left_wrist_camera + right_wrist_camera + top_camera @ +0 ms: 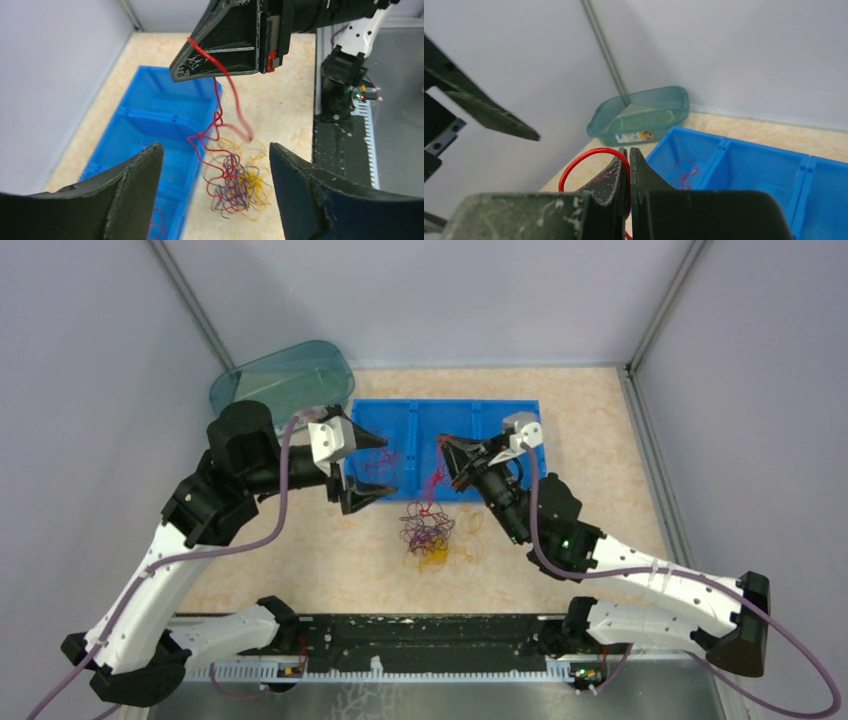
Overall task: Untangle the cables
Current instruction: Untie the cable.
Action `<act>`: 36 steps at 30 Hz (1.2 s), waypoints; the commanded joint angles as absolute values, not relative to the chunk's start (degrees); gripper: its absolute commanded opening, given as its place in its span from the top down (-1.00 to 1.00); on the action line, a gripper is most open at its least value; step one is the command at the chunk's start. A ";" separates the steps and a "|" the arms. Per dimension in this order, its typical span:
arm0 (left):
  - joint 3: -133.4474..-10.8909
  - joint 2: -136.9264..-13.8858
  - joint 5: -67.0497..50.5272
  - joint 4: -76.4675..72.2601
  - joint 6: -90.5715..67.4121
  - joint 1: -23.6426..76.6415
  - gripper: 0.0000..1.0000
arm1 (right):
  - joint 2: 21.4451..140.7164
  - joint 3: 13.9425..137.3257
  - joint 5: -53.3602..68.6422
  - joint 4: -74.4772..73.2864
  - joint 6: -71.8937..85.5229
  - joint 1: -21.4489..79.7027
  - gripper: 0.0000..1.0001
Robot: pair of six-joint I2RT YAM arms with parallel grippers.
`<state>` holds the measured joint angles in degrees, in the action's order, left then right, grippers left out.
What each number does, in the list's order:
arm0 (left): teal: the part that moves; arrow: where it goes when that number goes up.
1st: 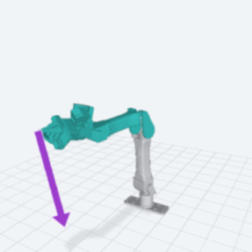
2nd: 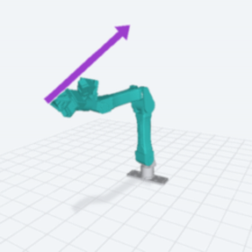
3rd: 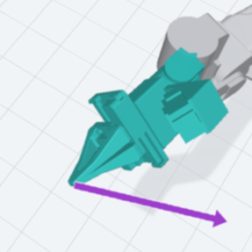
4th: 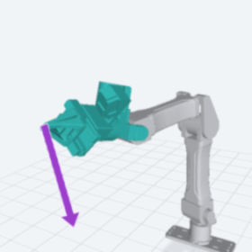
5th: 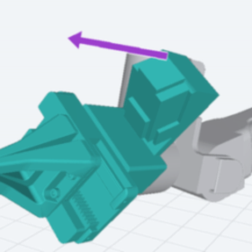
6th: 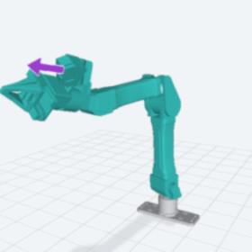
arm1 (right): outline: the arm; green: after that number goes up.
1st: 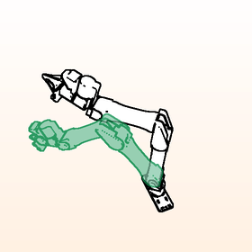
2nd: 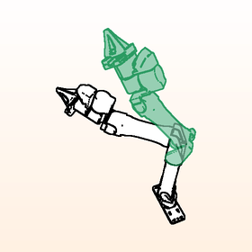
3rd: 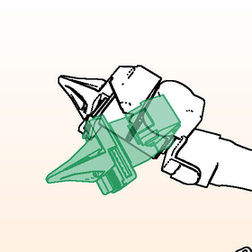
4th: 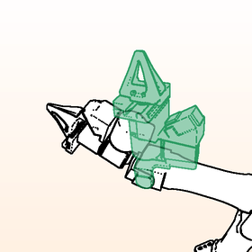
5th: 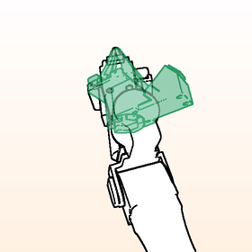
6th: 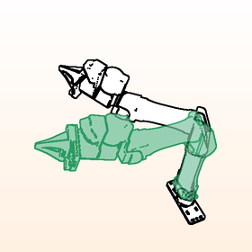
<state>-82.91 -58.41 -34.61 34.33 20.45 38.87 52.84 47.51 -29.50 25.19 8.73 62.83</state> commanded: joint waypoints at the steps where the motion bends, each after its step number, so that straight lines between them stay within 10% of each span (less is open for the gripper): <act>1: -78.61 -59.10 -40.12 29.26 16.55 39.02 -0.78 | 55.29 54.48 -21.06 17.43 12.32 63.13 1.00; 15: -66.32 -56.32 -48.69 18.54 2.99 39.02 -0.86 | 60.22 61.81 -28.47 12.88 11.23 68.11 1.00; 20: -63.62 -55.75 -42.44 13.87 1.63 39.02 -0.39 | 60.51 62.49 -27.89 13.46 11.96 68.23 1.00; 24: -63.95 -56.17 -36.57 11.41 0.04 39.02 0.44 | 60.38 62.04 -26.53 13.83 13.57 68.32 1.00; 30: -64.18 -56.81 -36.39 9.94 -0.49 39.02 0.74 | 59.57 60.39 -25.36 15.23 15.62 68.29 1.00; 36: -72.70 -58.18 -38.21 17.41 6.67 39.02 1.00 | 55.91 55.58 -29.35 14.66 15.55 68.29 0.43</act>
